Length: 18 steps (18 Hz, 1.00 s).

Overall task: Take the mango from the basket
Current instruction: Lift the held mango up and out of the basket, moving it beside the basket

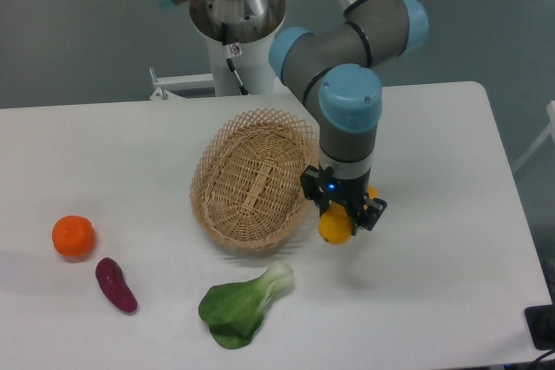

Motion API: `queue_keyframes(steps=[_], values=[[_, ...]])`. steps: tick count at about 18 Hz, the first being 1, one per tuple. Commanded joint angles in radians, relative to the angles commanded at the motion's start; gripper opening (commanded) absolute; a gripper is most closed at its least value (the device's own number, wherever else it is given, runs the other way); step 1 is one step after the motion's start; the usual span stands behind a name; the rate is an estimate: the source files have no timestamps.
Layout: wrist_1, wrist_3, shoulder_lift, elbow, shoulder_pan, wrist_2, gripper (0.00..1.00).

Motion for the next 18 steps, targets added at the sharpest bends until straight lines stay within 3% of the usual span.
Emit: queue_keyframes(steps=[18], values=[[0.0,0.071,-0.038,0.061,0.048,0.054,0.54]])
